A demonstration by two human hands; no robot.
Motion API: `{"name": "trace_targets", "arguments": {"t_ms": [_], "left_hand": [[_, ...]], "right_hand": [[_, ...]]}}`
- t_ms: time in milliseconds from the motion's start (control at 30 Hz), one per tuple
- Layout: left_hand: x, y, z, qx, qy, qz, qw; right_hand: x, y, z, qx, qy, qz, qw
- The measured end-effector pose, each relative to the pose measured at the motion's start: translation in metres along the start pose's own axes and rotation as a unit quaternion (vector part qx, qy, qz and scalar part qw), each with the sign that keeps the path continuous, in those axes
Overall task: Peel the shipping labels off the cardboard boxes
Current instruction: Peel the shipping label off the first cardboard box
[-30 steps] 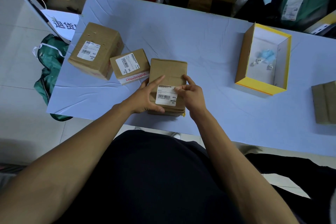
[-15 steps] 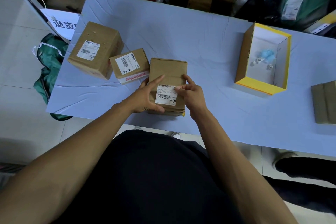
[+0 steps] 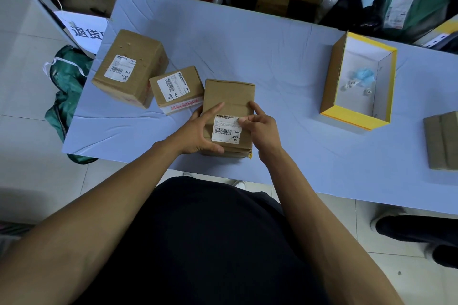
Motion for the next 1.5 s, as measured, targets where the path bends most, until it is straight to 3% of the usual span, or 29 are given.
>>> {"name": "trace_targets", "arguments": {"t_ms": [600, 900, 1333, 1500], "left_hand": [[0.001, 0.000, -0.001, 0.005, 0.011, -0.003, 1.000], [-0.006, 0.029, 0.020, 0.011, 0.018, 0.044, 0.999], [-0.002, 0.060, 0.046, 0.069, -0.011, 0.047, 0.996], [-0.006, 0.046, 0.036, 0.063, 0.007, 0.038, 0.997]], "right_hand": [[0.009, 0.008, -0.009, 0.092, -0.028, 0.005, 0.995], [0.003, 0.004, -0.035, 0.036, -0.033, 0.001, 0.999], [-0.004, 0.002, -0.051, -0.033, -0.037, 0.008, 0.999], [-0.005, 0.024, -0.053, 0.037, -0.021, 0.082, 0.996]]}}
Point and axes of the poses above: each hand's wrist, its own x-axis towards the middle knuckle, its own y-axis out of the back of the hand, z = x × y, the point moved 8 cm from there along x, towards the middle knuckle, and after that the axes turned 10 degrees about x, right-handed, at the moved point
